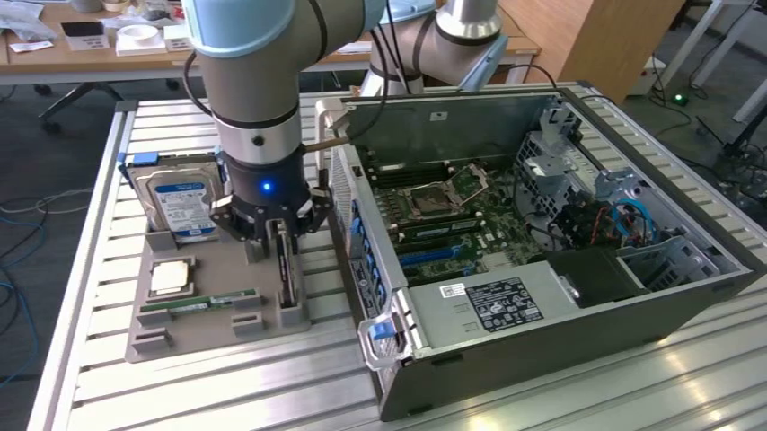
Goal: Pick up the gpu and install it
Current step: 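Pick up the gpu and move the gpu toward the slot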
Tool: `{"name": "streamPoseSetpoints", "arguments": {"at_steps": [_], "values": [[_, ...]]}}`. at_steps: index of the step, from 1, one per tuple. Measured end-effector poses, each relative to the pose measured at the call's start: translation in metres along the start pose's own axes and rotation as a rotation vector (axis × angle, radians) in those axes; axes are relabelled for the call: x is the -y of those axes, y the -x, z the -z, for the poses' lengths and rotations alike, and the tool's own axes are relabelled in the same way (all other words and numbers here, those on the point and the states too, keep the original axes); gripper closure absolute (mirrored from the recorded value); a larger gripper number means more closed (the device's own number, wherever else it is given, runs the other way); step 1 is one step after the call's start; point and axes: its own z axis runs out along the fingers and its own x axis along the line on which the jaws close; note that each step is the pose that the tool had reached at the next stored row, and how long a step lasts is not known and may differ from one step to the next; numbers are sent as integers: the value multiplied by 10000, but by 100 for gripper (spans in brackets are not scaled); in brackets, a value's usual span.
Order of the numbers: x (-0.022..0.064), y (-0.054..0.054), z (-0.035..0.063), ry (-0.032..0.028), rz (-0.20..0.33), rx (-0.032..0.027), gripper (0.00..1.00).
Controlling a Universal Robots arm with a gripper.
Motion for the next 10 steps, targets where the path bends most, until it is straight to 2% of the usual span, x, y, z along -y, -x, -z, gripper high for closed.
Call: {"name": "streamPoseSetpoints", "arguments": {"at_steps": [10], "values": [[4,-2,-97,0,0,0,58]]}}
